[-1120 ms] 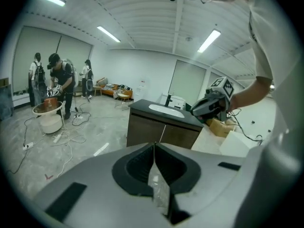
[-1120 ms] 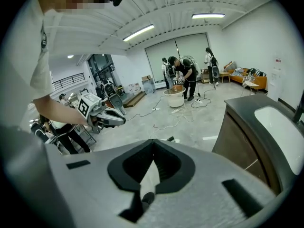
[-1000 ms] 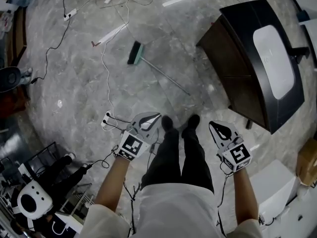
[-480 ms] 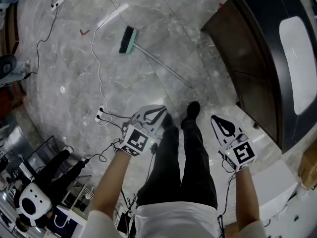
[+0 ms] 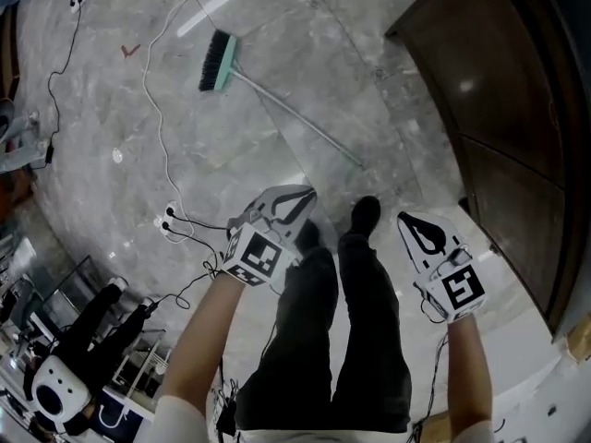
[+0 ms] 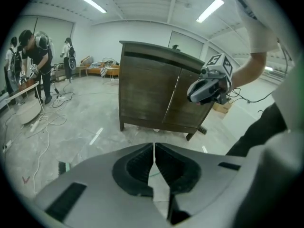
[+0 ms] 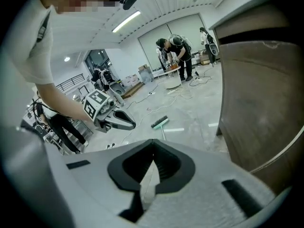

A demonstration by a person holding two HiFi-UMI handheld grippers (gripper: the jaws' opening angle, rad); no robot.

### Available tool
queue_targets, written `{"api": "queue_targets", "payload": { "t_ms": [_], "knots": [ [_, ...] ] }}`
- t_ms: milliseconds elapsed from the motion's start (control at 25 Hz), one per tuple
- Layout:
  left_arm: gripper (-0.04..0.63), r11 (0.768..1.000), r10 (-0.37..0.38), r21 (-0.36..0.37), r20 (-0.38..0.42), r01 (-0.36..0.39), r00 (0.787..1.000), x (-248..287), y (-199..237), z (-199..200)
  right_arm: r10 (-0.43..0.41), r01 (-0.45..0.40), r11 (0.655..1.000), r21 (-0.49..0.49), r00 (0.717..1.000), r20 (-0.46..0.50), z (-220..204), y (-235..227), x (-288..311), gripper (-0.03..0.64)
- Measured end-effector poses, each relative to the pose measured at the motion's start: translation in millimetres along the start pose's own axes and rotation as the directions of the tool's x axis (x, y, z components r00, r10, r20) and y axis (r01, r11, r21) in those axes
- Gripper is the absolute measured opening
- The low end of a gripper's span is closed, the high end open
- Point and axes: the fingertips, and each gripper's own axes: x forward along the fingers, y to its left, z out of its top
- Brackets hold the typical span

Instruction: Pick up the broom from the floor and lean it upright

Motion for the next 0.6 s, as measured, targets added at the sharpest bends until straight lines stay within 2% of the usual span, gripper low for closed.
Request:
{"api": "queue_targets", "payload": {
  "t_ms": [200,400,600],
  "knots": [
    [0.011,1.0,-0.019,0.024,-0.021,0.02,1.0,56,17,-50,0.008,-0.008,1.0,0.021,1.0,-0.002,-47,-37,44,0.002],
    [0.011,0.994,-0.019,0.103,-0.068,0.026,0.997,103,44,-103,0.023,-0.023,1.0,0.01,1.0,-0.011,-87,-62,84,0.002],
    [0.012,0.983,-0.05,0.173,-0.118,0.07,0.992,144,60,-143,0.052,-0.053,0.998,-0.019,0.998,-0.02,-125,-86,115,0.002]
  ]
}}
